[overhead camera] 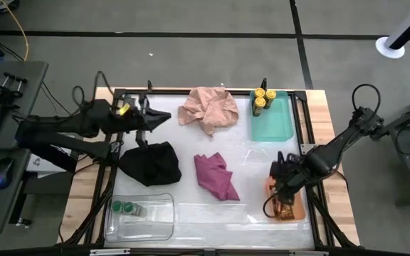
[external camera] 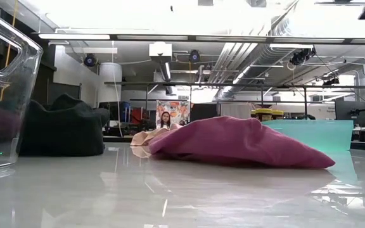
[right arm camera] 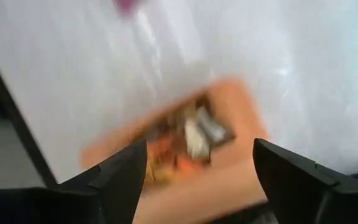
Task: Sort spices by type
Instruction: Return to Home Position
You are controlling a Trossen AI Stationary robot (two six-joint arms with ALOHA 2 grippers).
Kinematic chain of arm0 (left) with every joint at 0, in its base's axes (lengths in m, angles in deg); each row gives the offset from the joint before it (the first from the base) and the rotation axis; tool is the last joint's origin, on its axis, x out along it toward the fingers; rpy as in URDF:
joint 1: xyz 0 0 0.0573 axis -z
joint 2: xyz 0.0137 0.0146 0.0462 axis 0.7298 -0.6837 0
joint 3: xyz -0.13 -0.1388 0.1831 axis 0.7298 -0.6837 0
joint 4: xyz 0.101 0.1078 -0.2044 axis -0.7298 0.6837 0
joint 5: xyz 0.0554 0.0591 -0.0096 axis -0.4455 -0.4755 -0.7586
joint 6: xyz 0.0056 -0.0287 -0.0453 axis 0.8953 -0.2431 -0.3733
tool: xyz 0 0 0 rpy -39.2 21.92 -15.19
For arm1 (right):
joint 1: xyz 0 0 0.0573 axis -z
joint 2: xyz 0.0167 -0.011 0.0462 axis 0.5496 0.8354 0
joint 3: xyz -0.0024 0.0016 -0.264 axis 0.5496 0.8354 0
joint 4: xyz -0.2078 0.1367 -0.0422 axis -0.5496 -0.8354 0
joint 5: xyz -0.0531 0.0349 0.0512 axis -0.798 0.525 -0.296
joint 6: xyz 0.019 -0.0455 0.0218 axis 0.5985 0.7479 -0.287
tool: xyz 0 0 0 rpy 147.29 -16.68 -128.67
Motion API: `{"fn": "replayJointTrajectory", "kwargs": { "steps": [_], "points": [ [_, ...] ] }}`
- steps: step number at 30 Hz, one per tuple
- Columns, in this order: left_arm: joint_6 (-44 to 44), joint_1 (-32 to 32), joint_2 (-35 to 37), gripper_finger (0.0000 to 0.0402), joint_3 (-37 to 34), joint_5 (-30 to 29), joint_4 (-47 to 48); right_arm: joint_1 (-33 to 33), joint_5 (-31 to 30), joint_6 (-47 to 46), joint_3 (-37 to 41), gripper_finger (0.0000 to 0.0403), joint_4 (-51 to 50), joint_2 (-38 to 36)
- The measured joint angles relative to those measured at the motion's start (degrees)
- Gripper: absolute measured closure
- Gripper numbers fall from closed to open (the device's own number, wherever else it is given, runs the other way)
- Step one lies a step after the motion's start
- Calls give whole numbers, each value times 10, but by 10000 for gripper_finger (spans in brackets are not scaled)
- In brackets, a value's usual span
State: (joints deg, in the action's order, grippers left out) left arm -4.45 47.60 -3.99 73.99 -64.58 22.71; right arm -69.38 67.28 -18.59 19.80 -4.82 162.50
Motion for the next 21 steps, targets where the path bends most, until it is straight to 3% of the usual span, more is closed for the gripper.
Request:
{"fn": "replayJointTrajectory", "kwargs": {
  "steps": [4, 9, 15, 21],
  "points": [
    [9, 3, 58, 401, -80, 3, -33, 29, -71, -49, -45, 117, -1, -2],
    [-39, 10, 137, 401, -244, 19, -184, 70, -114, -51, -90, 117, -1, -2],
    [-76, 8, 238, 401, -396, 19, -296, 121, -127, -48, -132, 116, -1, -2],
    [-108, 7, 328, 402, -480, 19, -296, 143, -126, -65, -144, 117, -1, -2]
  ]
}}
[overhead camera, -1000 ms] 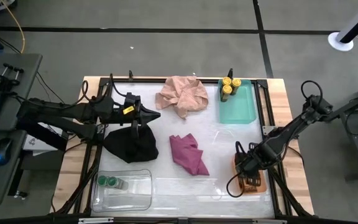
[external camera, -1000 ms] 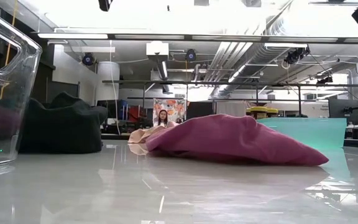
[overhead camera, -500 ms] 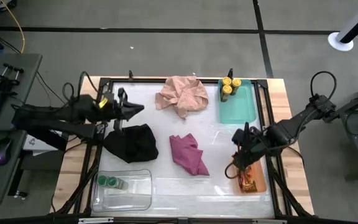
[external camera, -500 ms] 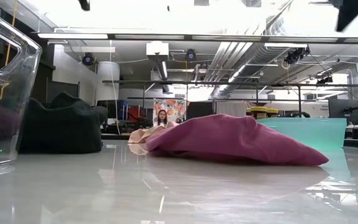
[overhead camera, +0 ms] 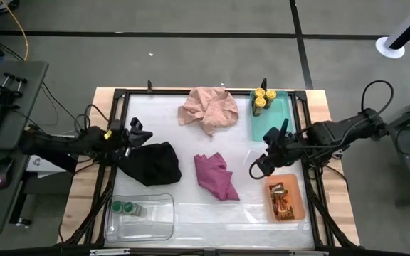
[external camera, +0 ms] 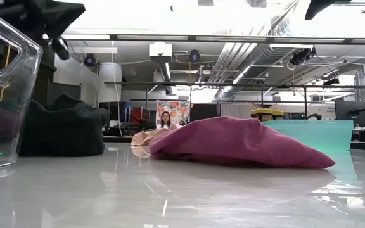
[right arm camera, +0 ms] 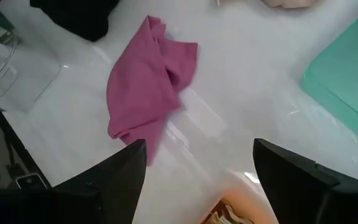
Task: Sort spices by type
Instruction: Return to Home Position
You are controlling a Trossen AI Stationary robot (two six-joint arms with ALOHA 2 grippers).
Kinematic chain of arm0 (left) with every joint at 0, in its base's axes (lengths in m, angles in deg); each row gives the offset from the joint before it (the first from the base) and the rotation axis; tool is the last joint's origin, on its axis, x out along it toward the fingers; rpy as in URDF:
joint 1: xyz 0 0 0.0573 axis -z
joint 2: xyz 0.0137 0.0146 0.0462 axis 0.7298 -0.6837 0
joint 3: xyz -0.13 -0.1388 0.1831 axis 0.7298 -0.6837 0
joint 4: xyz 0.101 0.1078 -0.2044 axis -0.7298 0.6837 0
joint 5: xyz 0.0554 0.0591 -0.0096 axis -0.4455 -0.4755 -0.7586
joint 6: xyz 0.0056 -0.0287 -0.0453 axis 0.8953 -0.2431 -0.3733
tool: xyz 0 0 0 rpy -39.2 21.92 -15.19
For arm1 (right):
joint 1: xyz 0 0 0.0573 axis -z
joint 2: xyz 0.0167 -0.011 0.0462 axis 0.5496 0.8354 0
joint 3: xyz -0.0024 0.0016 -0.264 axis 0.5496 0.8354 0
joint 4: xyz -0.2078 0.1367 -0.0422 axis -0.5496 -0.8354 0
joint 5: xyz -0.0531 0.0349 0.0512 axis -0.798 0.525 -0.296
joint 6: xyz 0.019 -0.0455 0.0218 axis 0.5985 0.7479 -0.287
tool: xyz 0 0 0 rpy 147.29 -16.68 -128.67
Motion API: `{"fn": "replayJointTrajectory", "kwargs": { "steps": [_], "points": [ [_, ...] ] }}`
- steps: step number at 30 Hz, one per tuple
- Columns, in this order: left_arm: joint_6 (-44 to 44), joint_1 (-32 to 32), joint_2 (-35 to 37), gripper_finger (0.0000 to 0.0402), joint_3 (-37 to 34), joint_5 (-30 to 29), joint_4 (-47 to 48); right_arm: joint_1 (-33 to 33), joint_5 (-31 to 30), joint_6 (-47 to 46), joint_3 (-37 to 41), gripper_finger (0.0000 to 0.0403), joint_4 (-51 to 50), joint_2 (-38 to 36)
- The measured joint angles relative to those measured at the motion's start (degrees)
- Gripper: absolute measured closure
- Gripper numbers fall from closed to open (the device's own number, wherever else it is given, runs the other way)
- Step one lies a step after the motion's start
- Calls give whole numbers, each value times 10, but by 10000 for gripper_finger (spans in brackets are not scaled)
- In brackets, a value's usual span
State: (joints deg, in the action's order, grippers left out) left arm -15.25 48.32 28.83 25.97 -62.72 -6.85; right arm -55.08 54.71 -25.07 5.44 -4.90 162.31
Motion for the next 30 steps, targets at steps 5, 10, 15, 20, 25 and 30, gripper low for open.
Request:
{"fn": "replayJointTrajectory", "kwargs": {
  "steps": [5, 10, 15, 20, 25, 30],
  "points": [
    [-15, 0, 51, 402, -13, -1, 77, -1, 17, -3, 2, 134, -4, 0],
    [-27, 0, 63, 402, -13, -3, 131, -20, 22, 17, 2, 196, -17, 0],
    [-31, 1, 62, 402, -13, -4, 152, -40, 7, 50, 12, 357, -9, -10],
    [-31, 1, 62, 402, -13, -4, 163, 0, 14, 162, 163, 383, 255, -84],
    [-31, 1, 62, 402, -13, -4, 165, 127, 111, 343, 349, 397, 536, -158],
    [-31, 1, 62, 402, -13, -4, 165, 248, 137, 469, 456, 401, 662, -242]
  ]
}}
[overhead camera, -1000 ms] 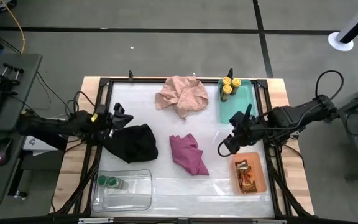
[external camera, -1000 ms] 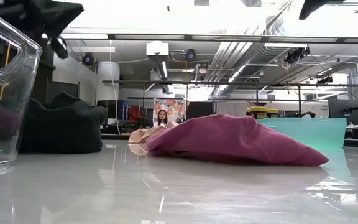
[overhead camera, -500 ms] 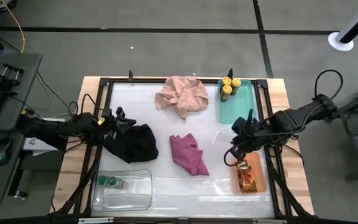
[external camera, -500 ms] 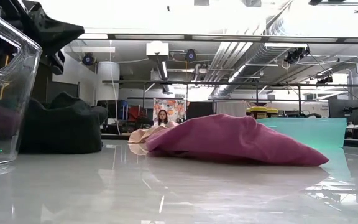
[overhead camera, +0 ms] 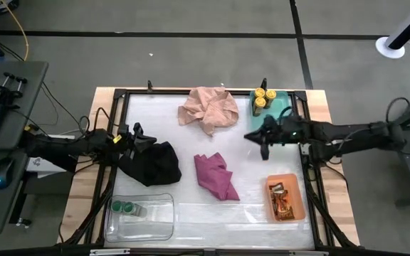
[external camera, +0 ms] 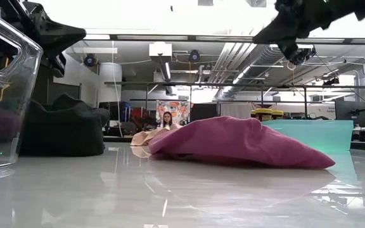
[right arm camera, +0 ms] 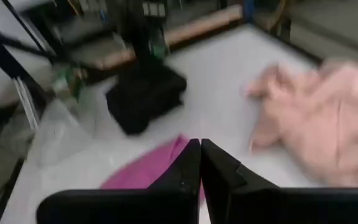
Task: Sort spices by type
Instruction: Return to Home Position
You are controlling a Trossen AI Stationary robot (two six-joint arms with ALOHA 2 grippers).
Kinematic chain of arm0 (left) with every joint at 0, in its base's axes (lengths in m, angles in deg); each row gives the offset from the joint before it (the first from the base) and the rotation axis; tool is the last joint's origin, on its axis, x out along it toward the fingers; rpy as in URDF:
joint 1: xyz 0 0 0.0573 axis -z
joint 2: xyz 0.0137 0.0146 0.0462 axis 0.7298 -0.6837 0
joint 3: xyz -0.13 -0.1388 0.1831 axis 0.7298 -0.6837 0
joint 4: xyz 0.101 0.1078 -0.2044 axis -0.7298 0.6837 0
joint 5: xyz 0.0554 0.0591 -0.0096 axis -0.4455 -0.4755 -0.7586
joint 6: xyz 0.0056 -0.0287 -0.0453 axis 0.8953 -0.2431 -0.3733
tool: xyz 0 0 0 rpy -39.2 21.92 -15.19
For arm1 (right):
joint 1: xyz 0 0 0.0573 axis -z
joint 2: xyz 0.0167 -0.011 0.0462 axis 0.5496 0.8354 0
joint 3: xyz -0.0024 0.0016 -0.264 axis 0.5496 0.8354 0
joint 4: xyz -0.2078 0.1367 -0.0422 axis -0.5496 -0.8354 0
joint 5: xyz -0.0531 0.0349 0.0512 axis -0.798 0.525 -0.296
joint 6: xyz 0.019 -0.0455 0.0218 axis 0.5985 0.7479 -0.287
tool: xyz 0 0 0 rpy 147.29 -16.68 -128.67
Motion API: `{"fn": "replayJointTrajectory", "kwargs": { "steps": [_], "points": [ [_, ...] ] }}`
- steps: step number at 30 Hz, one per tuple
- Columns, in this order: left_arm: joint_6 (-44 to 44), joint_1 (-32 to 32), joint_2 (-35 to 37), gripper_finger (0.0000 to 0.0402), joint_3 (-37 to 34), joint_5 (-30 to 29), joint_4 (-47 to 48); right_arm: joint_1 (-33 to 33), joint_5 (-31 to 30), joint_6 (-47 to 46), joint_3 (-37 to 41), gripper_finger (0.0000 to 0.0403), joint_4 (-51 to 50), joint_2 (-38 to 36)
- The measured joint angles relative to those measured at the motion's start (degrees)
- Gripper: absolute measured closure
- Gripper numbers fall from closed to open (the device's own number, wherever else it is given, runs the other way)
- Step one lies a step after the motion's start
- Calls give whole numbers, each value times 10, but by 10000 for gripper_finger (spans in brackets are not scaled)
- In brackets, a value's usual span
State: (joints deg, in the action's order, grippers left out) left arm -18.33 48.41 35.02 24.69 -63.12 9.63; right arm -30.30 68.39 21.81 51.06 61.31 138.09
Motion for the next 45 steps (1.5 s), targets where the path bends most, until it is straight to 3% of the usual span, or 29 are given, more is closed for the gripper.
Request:
{"fn": "replayJointTrajectory", "kwargs": {
  "steps": [4, 9, 20, 40, 45],
  "points": [
    [0, 0, 0, 402, 0, 0, 1, 36, 34, 12, 107, 401, 118, -88],
    [0, 0, 0, 402, 0, 0, 1, 21, 42, -22, 229, 402, 221, -185],
    [0, 0, 0, 402, 0, 0, 1, 14, 31, -15, 345, 402, 244, -238],
    [0, 0, 0, 402, 0, 0, 3, 13, 3, -5, 349, 402, 157, -238],
    [0, 0, 0, 402, 0, 0, 3, -2, 7, -5, 349, 402, 105, -314]
  ]
}}
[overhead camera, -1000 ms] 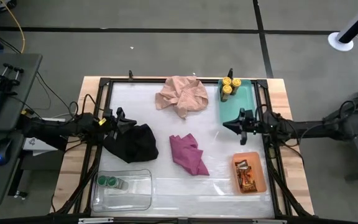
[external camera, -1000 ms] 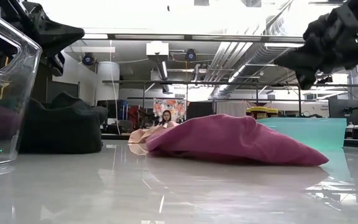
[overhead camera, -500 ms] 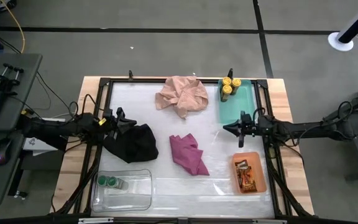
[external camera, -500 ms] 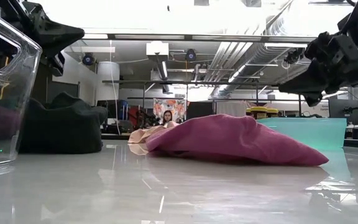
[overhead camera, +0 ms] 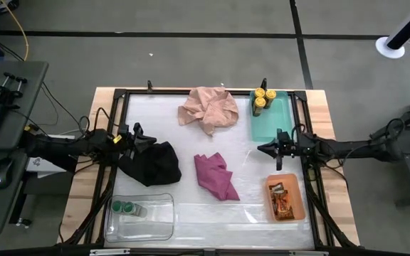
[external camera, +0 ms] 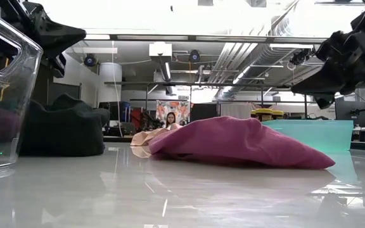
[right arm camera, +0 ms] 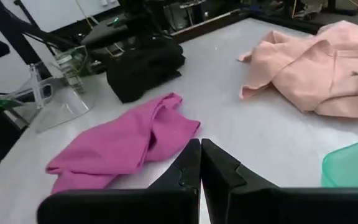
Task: Sort spices by type
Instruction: Return to Home Position
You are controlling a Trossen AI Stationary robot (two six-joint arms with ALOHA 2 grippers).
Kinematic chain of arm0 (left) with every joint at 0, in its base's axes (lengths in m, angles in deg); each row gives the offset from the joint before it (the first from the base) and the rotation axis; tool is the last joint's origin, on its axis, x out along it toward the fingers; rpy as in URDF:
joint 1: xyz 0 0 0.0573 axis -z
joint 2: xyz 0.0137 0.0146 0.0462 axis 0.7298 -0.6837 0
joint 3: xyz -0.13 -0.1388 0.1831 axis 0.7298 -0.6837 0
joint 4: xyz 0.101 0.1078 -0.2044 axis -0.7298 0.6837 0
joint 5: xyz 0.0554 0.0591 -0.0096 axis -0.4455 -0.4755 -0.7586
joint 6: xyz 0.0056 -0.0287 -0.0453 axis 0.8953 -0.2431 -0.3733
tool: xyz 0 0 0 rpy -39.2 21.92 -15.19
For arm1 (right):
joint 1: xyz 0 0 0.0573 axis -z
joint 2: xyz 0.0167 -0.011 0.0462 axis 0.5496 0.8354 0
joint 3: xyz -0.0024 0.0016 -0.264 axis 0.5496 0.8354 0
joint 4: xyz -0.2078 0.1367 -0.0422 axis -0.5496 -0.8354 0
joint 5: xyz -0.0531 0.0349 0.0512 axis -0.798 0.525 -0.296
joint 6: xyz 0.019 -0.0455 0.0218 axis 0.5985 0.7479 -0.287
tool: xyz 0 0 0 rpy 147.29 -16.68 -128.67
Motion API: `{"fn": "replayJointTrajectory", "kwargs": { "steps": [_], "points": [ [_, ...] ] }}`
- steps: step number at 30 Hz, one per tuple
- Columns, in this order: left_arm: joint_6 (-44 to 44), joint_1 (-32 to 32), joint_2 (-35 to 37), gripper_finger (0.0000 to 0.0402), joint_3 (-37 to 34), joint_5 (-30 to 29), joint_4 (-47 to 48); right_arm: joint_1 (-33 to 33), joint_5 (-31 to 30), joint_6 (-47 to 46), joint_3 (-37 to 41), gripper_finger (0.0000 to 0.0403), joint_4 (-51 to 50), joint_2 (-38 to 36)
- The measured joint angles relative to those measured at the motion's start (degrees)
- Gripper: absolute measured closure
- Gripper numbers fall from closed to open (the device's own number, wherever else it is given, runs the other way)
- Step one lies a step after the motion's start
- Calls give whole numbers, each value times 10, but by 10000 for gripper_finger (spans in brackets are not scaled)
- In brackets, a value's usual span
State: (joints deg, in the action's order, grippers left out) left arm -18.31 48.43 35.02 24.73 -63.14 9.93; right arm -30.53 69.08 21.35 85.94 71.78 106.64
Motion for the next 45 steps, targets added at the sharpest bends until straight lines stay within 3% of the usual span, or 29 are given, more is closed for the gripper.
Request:
{"fn": "replayJointTrajectory", "kwargs": {
  "steps": [10, 16, 39, 45],
  "points": [
    [0, -1, 37, 402, 0, 0, 15, -14, 5, 0, 0, 402, -20, -170],
    [0, -9, 88, 402, 0, -1, 21, -14, 4, 0, 0, 402, 14, -173],
    [4, -17, 87, 401, 0, 0, 45, -13, 4, 0, 0, 402, -20, -161],
    [190, -22, 87, 401, 0, -4, 69, -13, 4, 0, 0, 402, -20, -161]
  ]
}}
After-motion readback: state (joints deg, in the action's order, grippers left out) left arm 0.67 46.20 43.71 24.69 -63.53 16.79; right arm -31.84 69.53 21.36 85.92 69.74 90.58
